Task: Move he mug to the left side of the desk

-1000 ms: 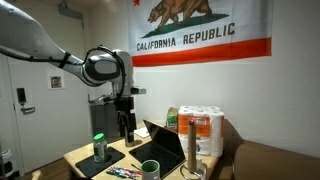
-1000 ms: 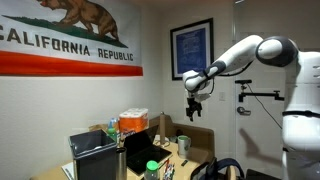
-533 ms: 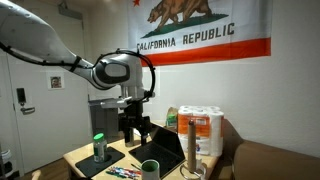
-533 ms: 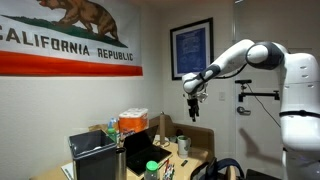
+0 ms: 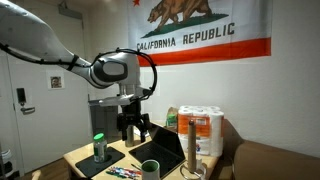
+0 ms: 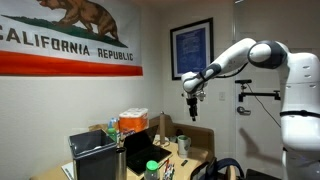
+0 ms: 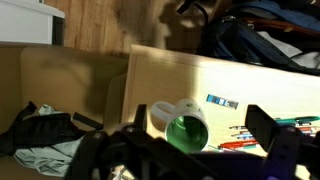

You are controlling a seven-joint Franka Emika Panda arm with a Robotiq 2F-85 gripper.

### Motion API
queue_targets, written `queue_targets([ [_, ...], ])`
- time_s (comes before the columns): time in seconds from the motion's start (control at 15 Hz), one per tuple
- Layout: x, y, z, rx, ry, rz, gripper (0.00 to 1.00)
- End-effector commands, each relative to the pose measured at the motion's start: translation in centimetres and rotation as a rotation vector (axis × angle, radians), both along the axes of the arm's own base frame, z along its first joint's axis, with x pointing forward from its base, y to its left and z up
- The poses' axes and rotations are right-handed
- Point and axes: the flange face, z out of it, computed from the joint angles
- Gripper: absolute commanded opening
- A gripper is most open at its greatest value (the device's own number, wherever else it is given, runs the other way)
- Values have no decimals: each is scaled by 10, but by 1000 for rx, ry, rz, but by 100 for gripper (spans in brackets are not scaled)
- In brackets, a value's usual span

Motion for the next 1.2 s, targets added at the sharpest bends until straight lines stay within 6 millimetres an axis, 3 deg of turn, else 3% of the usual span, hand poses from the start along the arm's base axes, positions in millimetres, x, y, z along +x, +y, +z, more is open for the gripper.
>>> queue_targets([
  [0.0, 6, -20, -11, 39, 56, 125, 100],
  [0.47, 34, -62, -46, 71, 188, 480, 100],
  [0.8, 66, -52, -84, 104, 258, 722, 100],
  [1.13, 72, -35, -120, 134, 304, 846, 100],
])
